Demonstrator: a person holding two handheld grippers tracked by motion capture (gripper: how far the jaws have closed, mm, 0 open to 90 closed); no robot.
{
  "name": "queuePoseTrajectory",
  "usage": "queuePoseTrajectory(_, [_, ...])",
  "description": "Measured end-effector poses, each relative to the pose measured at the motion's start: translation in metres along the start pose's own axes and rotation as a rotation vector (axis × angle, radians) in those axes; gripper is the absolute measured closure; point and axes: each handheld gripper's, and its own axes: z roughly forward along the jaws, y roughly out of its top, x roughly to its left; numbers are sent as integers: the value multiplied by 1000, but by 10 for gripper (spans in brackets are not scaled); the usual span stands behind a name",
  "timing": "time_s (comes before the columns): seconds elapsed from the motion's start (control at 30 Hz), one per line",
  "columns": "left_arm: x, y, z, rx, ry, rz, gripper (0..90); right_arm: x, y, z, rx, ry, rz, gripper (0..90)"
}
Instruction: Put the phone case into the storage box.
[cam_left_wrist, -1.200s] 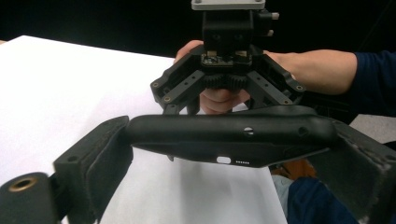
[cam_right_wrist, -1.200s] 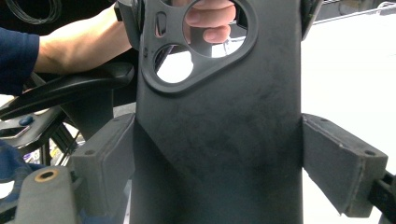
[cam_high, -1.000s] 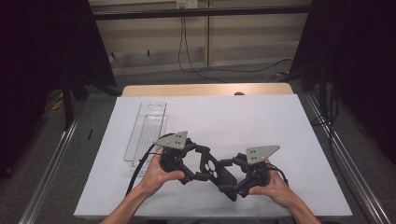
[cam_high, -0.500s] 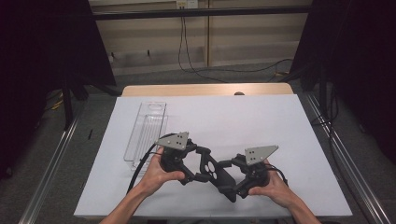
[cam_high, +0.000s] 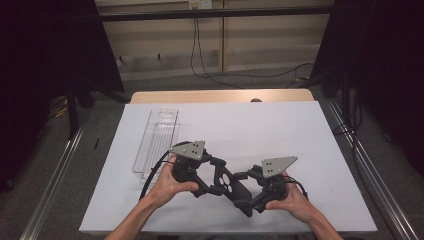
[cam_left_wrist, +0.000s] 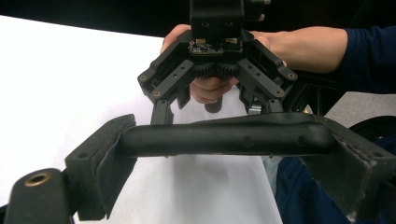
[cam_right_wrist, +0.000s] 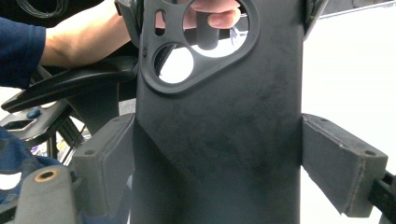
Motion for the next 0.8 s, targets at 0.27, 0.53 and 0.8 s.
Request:
queuePoseTrajectory(0.27, [-2,1,0,17,17,4,142,0,0,0,7,-11,-14,147])
queuePoseTrajectory(0.53, [-4,3,-1,17,29,-10,144,0,1,1,8,-14,-24,141])
queuePoseTrajectory(0.8, [-4,4,-2,13,39,-19,145,0,1,2,0,-18,-13,137])
